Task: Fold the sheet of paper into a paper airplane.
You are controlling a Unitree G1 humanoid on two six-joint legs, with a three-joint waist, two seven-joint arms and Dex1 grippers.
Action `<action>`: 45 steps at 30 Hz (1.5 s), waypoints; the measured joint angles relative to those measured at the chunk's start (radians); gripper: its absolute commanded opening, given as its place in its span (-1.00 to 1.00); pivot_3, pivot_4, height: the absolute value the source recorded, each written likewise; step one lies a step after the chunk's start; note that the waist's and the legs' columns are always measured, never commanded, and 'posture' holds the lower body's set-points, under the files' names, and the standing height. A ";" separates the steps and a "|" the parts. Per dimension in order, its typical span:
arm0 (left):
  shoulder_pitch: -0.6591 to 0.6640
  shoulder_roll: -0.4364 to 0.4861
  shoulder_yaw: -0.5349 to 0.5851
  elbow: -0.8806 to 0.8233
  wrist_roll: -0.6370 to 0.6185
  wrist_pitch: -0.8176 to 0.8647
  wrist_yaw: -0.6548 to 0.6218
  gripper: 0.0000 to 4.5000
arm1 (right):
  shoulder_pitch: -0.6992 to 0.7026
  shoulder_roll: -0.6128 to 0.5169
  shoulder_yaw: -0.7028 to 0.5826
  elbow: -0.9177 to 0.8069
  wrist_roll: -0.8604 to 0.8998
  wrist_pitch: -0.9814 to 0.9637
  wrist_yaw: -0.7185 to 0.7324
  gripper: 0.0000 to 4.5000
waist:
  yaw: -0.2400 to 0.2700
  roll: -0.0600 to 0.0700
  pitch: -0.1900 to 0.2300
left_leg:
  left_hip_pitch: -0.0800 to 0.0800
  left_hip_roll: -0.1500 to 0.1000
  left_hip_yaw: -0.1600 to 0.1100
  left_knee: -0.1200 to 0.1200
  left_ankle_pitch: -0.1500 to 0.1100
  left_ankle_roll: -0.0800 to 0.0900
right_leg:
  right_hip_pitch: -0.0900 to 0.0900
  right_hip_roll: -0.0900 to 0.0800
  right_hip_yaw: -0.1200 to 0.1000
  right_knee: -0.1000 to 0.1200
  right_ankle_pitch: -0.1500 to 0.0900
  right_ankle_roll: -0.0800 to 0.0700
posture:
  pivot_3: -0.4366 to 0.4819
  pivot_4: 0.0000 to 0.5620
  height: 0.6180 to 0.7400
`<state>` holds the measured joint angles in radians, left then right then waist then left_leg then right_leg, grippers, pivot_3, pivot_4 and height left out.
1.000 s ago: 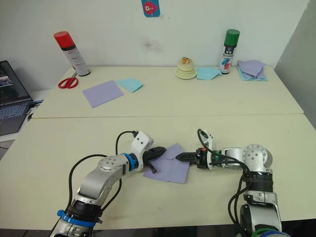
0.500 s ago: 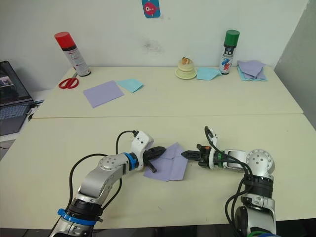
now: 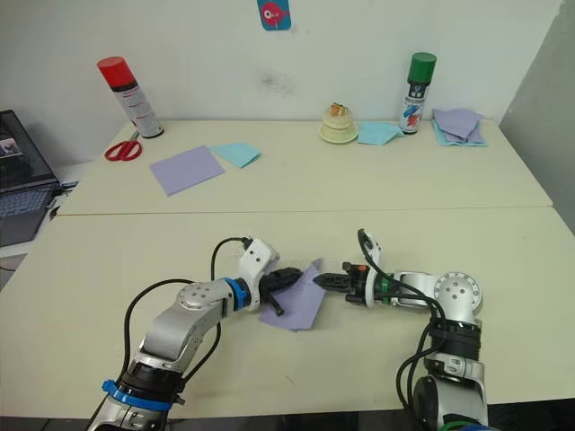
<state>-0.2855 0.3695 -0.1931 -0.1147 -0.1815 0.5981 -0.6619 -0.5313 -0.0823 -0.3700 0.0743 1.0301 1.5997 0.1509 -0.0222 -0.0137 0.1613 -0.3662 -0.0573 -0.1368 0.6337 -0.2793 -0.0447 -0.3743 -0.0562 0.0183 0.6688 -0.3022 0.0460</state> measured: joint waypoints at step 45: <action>0.032 0.010 0.005 -0.044 0.002 0.009 0.017 -1.00 | -0.081 0.122 -0.082 0.059 0.025 0.007 0.020 0.02 | -0.007 0.001 -0.001 | 0.000 0.000 0.001 -0.004 0.000 0.000 | -0.001 0.000 0.002 -0.005 0.000 0.000 | -0.05 -0.47 1.00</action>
<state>-0.2534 0.3793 -0.1879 -0.1588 -0.1790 0.6070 -0.6444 -0.6124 0.0400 -0.4517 0.1333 1.0548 1.6065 0.1705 -0.0290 -0.0127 0.1607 -0.3665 -0.0569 -0.1362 0.6295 -0.2793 -0.0447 -0.3753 -0.0567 0.0199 0.6634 -0.3021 0.0458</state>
